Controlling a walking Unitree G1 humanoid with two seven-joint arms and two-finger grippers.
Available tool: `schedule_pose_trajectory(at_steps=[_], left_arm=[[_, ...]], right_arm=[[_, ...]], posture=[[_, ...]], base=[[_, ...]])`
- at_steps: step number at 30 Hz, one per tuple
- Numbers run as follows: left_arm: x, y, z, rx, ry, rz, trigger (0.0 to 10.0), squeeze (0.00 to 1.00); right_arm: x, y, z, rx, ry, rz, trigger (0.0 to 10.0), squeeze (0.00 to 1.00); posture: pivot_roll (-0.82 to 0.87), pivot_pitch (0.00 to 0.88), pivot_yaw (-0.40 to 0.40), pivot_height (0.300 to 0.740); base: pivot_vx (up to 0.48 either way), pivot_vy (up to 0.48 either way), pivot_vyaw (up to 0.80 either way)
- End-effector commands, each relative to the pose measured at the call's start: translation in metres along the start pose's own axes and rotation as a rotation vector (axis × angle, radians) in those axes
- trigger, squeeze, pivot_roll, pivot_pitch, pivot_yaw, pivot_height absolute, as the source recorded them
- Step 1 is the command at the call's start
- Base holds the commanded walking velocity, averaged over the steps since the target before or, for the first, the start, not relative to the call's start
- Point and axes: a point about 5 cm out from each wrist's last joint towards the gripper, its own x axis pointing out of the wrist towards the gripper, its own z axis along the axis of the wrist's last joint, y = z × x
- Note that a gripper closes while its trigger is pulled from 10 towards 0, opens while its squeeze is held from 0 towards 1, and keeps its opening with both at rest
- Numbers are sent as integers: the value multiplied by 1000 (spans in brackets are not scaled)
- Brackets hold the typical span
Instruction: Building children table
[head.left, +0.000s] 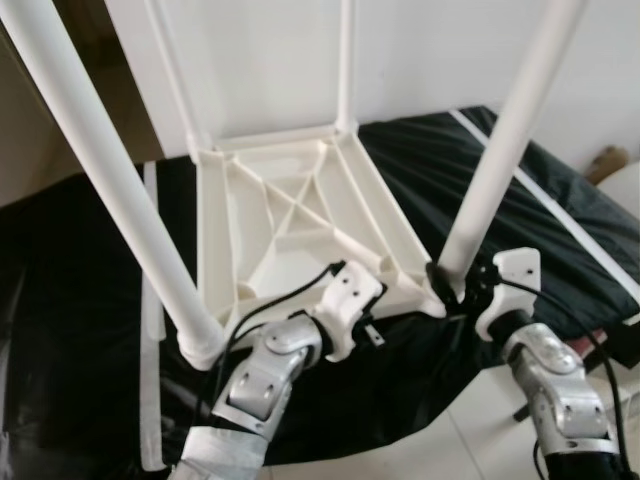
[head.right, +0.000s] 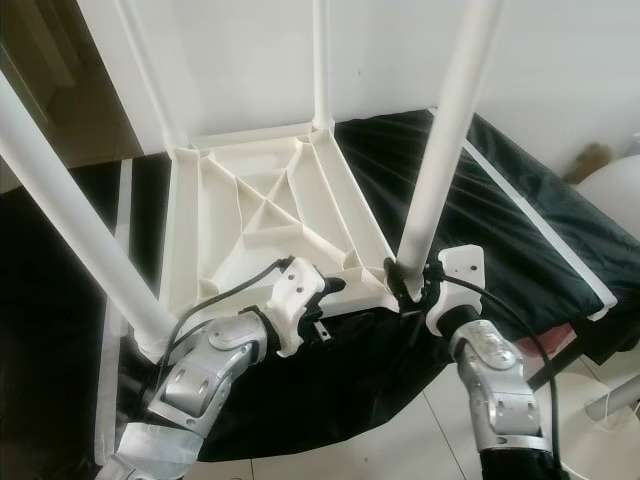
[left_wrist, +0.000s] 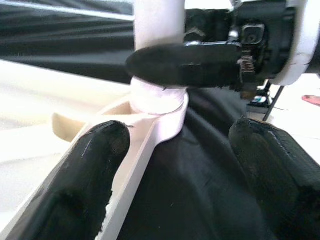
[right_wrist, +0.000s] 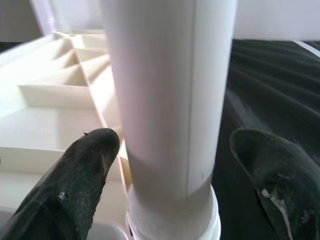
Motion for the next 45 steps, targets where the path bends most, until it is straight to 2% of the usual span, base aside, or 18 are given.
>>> schedule_pose_trajectory(at_steps=[1,4,6,15,17,21,22,23,25,26,39,40,41,45], left_arm=[[0,-4,0,-2,8,-69,10000,0],[0,-4,0,-3,11,-71,10000,0],[2,-5,0,-1,13,-85,10000,0],[3,-6,4,11,13,-109,10000,0],[2,-5,5,18,15,-114,10000,0],[0,-5,5,31,21,-114,10000,0],[0,-5,5,33,22,-114,10000,0],[0,-5,6,32,20,-113,10000,0],[0,-6,6,31,20,-113,10000,0],[0,-6,6,33,20,-112,10000,0],[-1,-7,5,37,27,-125,10000,0],[-1,-7,5,37,27,-129,10000,0],[-1,-7,5,37,28,-132,10000,0],[0,-8,6,36,27,-136,10000,0]], right_arm=[[2,-1,2,10,0,41,10000,0],[2,-1,3,-4,15,103,10000,0],[9,-2,1,-62,63,225,10000,0],[26,-5,3,-103,75,307,10000,0],[34,-6,4,-119,81,341,10000,0],[42,-7,1,-132,100,345,10000,0],[43,-7,0,-132,103,347,6235,0],[43,-6,-2,-134,107,351,1412,0],[43,-5,-3,-136,110,358,1412,0],[43,-4,-6,-135,118,369,0,0],[36,-2,-16,-116,157,408,0,0],[35,-3,-17,-117,163,402,3882,0],[35,-4,-17,-112,161,391,10000,0],[36,-6,-17,-102,148,362,10000,0]], posture=[[-94,0,40,740],[-99,0,42,740],[-102,0,46,740],[-92,0,50,740],[-82,0,47,740],[-70,0,40,740],[-70,0,40,740],[-59,0,35,740],[-59,0,35,740],[-59,0,35,740],[-67,0,47,740],[-70,0,48,740],[-72,0,49,740],[-72,0,48,740]], base=[[0,0,0],[0,0,0],[0,0,0],[0,0,0],[0,0,0],[0,0,0],[0,0,0],[0,0,0],[0,0,0],[0,0,0],[0,0,0],[0,0,0],[0,0,0],[0,0,0]])
